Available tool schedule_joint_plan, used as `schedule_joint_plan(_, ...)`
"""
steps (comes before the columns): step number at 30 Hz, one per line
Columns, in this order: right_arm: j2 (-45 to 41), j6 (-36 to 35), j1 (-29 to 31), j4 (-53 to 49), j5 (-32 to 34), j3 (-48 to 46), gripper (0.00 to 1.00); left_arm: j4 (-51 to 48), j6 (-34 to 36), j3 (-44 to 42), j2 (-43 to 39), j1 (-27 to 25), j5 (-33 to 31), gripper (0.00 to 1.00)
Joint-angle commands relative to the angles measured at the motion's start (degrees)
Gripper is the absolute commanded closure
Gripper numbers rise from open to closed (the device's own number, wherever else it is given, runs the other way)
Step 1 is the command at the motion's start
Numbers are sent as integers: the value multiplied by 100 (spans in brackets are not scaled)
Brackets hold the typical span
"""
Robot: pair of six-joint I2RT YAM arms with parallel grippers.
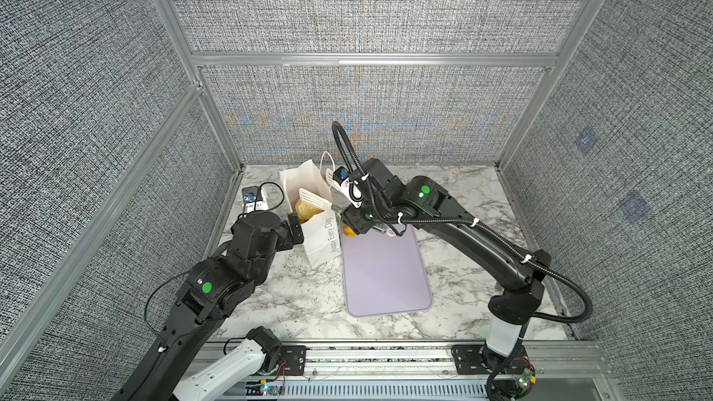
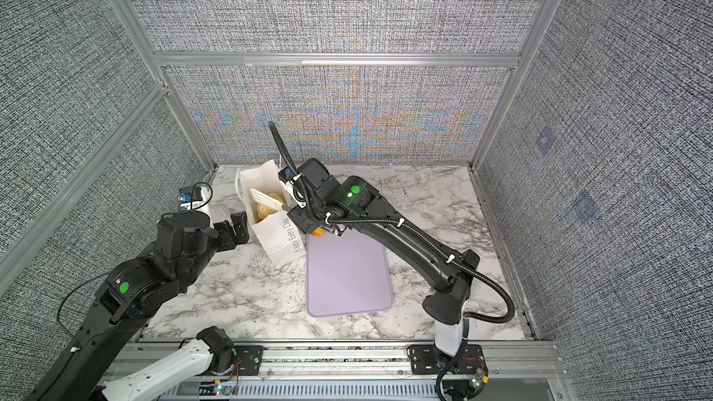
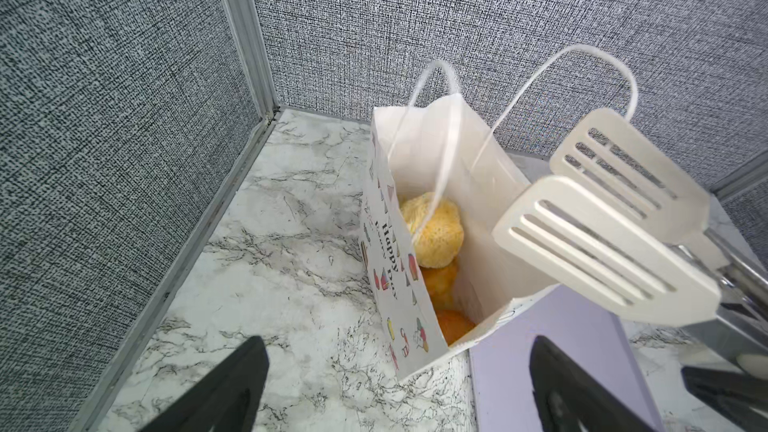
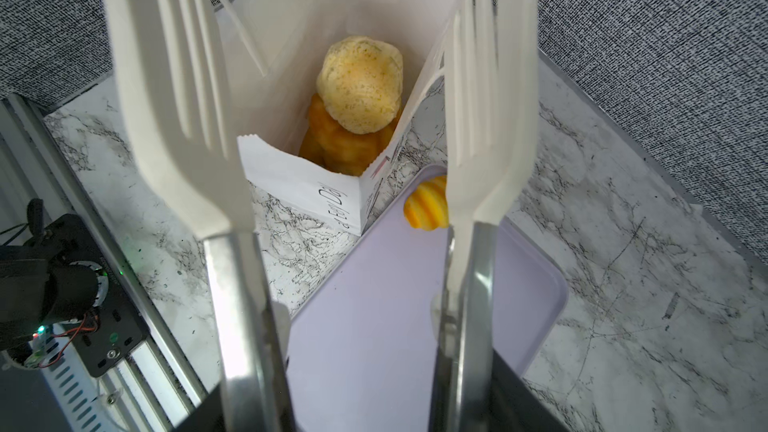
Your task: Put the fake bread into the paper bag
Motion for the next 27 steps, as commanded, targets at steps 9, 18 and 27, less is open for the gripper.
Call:
schedule_joint_plan(9,-625,-77,-17,106,341,-238,36,357,-321,-215,-264,-12,317,1)
schedule_joint_plan(18,-1389,111,-335,311,634,-1496,36,512,-427,-246,-187,-39,518,1)
schedule_joint_plan(27,-1623,515,-813,578,628,-2822,36,614,-624,-509,-205,-177,655,1)
